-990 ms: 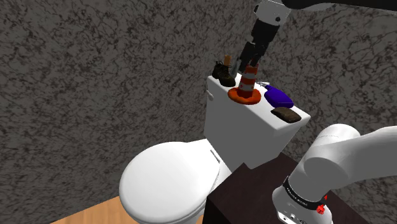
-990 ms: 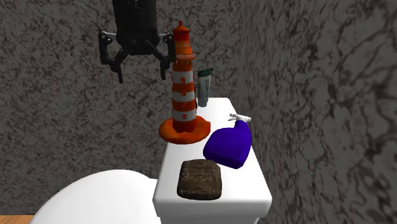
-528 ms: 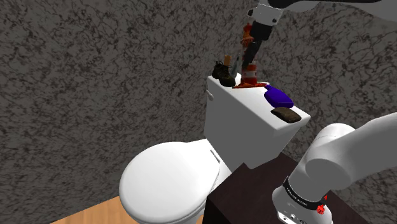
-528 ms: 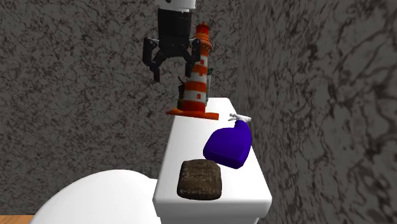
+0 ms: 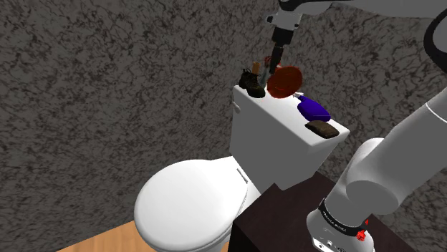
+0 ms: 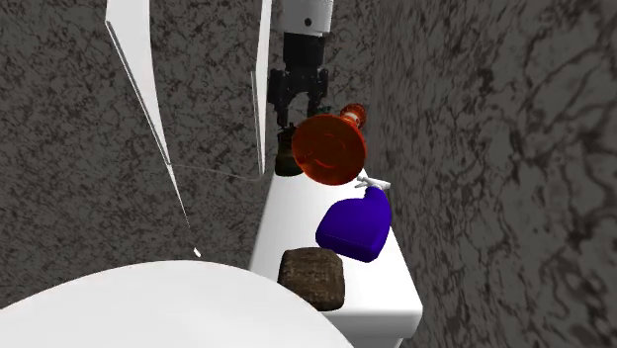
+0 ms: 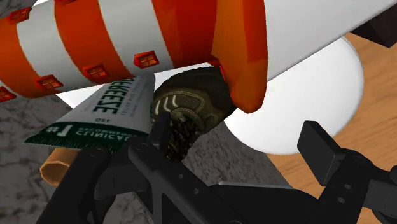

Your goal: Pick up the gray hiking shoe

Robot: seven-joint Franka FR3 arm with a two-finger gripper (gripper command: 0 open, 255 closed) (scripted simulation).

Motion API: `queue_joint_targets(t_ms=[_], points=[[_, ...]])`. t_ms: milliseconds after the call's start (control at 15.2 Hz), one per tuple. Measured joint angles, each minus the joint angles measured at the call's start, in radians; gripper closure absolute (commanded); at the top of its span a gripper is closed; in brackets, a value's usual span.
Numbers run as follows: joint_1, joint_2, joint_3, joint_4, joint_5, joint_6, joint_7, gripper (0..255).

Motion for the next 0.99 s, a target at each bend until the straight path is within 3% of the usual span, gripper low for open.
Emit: queue_joint_targets(t_ms=[396, 924, 990], points=[[-0.018, 0.314, -0.075, 0.307, 0.107, -0.079, -0.307, 0], [-0.024, 0.359, -0.074, 0.255, 0.126, 0.008, -0.363, 0], [-0.024, 0.358, -0.073, 0.252, 0.126, 0.012, -0.364, 255]])
